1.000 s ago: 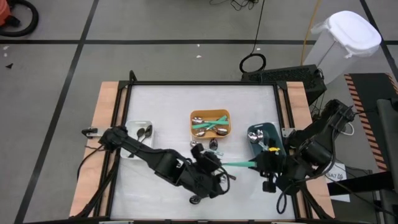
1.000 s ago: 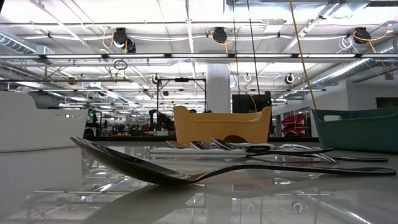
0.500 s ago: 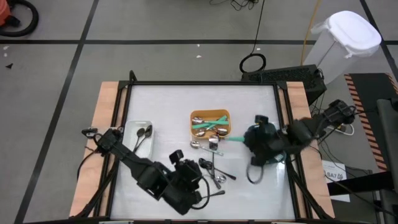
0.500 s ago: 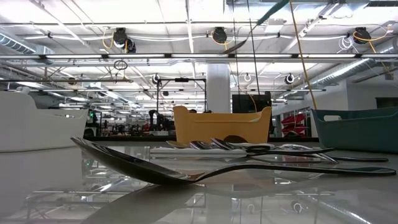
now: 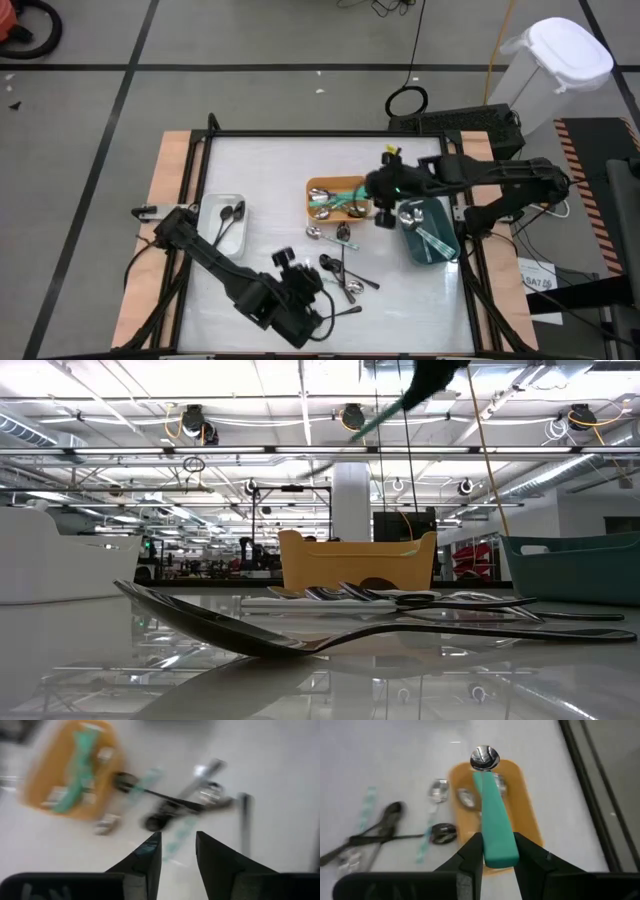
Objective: Sort silverware by color (type)
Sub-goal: Put the green spoon into the orange bin, then put the black spoon into the white bin
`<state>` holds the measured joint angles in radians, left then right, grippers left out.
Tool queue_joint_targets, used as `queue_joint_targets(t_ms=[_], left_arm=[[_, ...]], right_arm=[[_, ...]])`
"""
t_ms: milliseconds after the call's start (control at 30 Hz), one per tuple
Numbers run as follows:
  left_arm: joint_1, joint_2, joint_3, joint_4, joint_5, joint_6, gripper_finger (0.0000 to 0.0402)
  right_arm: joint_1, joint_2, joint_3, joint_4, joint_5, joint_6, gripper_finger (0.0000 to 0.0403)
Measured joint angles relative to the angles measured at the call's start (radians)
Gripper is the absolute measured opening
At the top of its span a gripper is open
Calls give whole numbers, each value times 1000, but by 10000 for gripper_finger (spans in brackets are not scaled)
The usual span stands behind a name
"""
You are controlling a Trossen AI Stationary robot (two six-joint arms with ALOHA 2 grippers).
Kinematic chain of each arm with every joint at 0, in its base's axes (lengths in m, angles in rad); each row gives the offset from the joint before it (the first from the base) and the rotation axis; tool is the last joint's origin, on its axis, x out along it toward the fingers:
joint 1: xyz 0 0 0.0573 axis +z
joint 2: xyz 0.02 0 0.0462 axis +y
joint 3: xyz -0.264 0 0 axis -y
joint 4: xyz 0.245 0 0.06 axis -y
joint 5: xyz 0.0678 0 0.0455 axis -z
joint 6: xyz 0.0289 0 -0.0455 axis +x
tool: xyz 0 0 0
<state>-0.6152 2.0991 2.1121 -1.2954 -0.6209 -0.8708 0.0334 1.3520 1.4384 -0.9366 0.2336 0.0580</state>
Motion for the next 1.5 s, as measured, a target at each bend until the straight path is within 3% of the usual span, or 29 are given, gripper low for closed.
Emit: queue_joint_targets(t_ms=[200,633,800,1200,1500], left_arm=[[-3,1,-82,283,79,42,102],[44,2,-89,278,125,140,101],[78,2,-89,285,152,198,101],[178,2,-88,345,205,260,101],[220,2,-87,385,239,264,101]], right_arm=[[-101,1,-164,176,-31,6,77],[-217,18,-393,405,-184,-37,82],[-223,47,-401,392,-153,-40,106],[-212,-17,-388,318,-160,89,235],[-178,-160,-262,140,-161,182,255]])
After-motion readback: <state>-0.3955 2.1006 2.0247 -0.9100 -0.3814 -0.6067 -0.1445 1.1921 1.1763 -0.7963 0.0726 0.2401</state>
